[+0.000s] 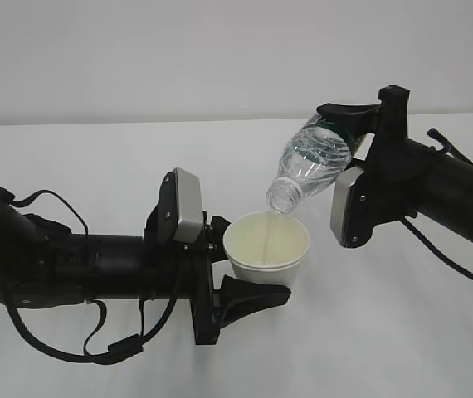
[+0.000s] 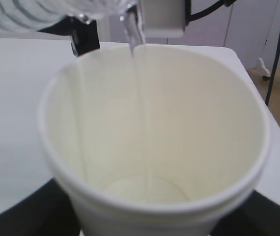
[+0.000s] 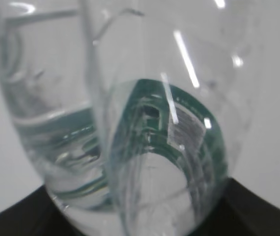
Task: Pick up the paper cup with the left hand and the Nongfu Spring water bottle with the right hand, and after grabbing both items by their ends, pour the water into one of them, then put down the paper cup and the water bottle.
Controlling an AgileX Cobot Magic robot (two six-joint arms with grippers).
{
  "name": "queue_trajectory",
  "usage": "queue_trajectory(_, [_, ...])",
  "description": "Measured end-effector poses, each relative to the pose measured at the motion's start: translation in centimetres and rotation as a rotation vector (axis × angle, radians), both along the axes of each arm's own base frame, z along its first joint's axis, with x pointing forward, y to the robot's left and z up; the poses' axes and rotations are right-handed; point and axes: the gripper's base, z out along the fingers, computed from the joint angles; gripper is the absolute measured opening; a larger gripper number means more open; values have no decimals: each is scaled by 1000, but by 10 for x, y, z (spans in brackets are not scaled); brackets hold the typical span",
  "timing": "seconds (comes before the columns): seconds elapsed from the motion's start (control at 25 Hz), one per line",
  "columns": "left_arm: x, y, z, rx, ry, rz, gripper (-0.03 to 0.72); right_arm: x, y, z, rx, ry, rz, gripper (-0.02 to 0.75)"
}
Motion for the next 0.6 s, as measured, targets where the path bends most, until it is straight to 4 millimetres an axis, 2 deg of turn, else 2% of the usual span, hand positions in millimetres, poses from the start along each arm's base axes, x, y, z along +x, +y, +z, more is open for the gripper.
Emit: queue_trajectory(0.6, [0,0,0,0,0,0,484,0,0,0,-5,-5,1,471])
